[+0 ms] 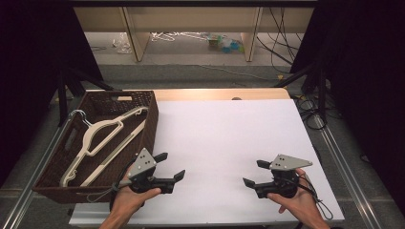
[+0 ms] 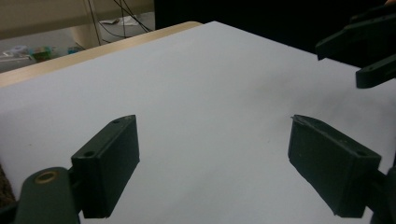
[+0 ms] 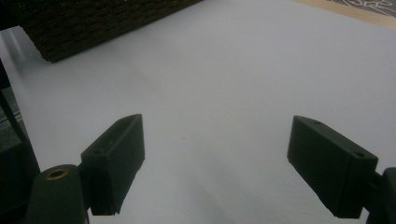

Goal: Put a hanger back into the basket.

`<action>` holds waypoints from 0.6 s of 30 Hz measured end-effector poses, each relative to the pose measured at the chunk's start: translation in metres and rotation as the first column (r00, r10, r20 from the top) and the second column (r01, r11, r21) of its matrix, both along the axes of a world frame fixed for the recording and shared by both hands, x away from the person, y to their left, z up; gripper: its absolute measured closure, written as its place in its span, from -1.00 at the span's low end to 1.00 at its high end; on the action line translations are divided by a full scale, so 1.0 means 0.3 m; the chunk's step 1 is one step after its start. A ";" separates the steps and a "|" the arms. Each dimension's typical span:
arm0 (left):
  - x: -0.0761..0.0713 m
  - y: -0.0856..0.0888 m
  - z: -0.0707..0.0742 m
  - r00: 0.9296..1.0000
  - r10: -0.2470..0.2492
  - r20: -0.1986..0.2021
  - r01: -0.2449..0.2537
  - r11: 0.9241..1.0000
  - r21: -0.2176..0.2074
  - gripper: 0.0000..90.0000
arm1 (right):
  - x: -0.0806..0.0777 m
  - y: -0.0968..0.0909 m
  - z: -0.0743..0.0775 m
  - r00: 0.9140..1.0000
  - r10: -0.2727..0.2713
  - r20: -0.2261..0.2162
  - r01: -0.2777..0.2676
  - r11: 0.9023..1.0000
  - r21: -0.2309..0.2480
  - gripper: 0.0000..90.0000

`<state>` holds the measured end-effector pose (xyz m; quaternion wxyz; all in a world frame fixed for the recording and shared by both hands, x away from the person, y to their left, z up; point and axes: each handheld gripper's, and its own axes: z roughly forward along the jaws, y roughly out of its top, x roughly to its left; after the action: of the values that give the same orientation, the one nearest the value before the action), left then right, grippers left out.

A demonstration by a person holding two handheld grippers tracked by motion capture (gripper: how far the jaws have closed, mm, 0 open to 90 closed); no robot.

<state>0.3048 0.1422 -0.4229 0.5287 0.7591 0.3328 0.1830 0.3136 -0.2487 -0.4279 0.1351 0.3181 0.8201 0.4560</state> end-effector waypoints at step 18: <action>-0.031 0.010 -0.036 1.000 -0.007 -0.018 0.007 1.000 0.000 -0.63 | -0.054 0.028 -0.017 0.999 0.052 0.010 -0.053 0.998 0.023 -0.59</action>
<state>0.2955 0.1451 -0.4337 0.5264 0.7618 0.3349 0.1742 0.2974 -0.2405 -0.4329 0.1233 0.2959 0.8222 0.4704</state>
